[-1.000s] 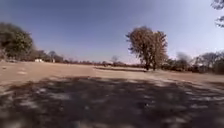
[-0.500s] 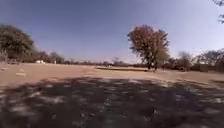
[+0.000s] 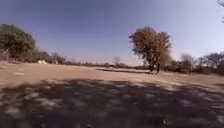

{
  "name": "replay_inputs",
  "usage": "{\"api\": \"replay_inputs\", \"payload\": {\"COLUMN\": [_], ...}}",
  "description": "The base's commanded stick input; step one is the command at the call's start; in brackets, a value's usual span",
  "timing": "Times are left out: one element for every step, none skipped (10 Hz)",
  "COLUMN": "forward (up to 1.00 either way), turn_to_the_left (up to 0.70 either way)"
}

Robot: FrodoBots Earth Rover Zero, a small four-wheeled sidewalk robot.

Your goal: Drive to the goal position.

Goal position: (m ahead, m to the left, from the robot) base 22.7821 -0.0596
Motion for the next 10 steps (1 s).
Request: {"api": "replay_inputs", "payload": {"forward": [0.5, 0.5, 0.5, 0.5, 0.5, 0.5, 0.5, 0.5, 0.5, 0.5], "turn_to_the_left": [0.0, 0.0, 0.0, 0.0, 0.0, 0.0, 0.0, 0.0, 0.0, 0.0]}}
